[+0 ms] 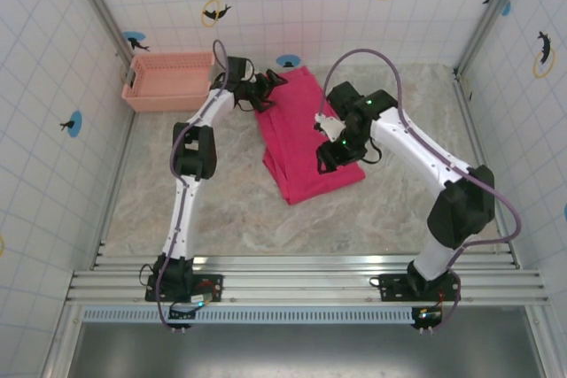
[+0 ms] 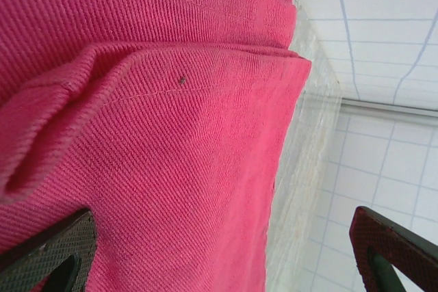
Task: Roll up the long pants
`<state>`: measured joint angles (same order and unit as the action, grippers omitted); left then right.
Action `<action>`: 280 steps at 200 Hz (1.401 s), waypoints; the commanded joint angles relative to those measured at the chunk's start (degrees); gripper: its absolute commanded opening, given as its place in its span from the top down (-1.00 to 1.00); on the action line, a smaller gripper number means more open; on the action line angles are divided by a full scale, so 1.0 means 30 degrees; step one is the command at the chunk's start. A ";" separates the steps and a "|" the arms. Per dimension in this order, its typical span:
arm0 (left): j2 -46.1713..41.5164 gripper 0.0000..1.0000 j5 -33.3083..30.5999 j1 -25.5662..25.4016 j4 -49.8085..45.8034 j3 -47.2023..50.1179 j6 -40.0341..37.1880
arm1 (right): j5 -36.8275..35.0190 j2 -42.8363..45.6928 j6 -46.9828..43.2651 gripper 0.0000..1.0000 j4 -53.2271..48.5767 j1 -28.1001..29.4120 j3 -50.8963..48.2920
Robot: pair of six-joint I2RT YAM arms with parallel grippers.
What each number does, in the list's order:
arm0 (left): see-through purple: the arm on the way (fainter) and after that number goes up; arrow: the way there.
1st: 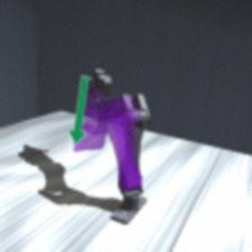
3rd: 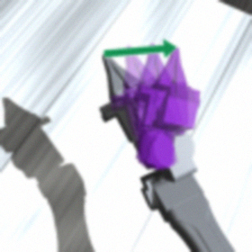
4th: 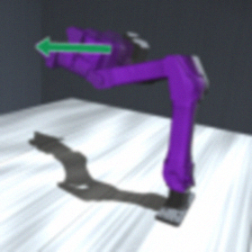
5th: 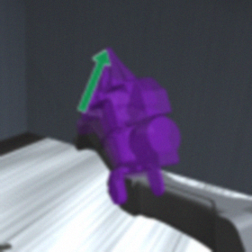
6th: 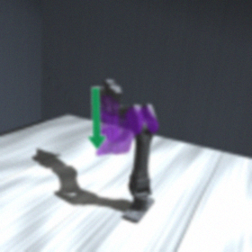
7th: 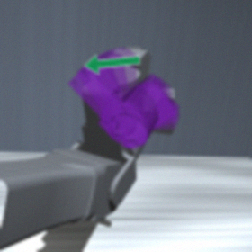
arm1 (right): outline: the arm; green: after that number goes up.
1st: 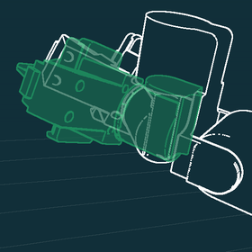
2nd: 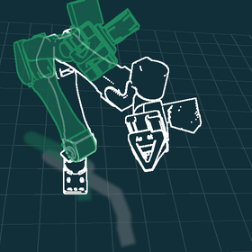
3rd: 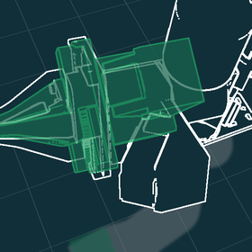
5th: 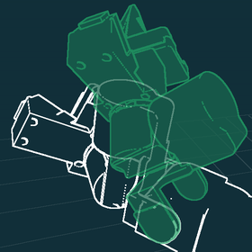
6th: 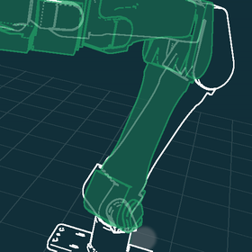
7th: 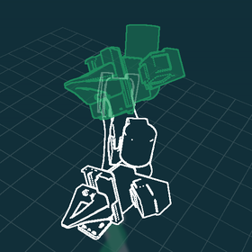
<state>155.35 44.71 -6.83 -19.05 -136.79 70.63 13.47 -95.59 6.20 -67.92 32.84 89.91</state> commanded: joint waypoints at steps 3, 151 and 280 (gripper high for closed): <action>0.0863 -0.95 0.1442 -0.0082 -0.0354 -0.1009 0.0936 | -0.8311 0.1641 -0.7190 -0.50 0.0465 0.1480 -0.2755; -0.9156 -0.95 0.0806 0.0442 -0.6670 0.6404 -0.6398 | -0.7103 -0.1252 -1.2200 -0.48 1.0856 0.2459 -0.8866; -1.5483 -0.95 -0.3659 0.0670 -1.1383 1.7324 -1.3478 | -0.4830 -0.4431 -1.0214 0.64 0.7964 0.6679 -0.5211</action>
<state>113.27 38.59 -5.61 -48.84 -83.79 35.81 -5.67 -107.98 -26.76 -38.44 47.72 70.89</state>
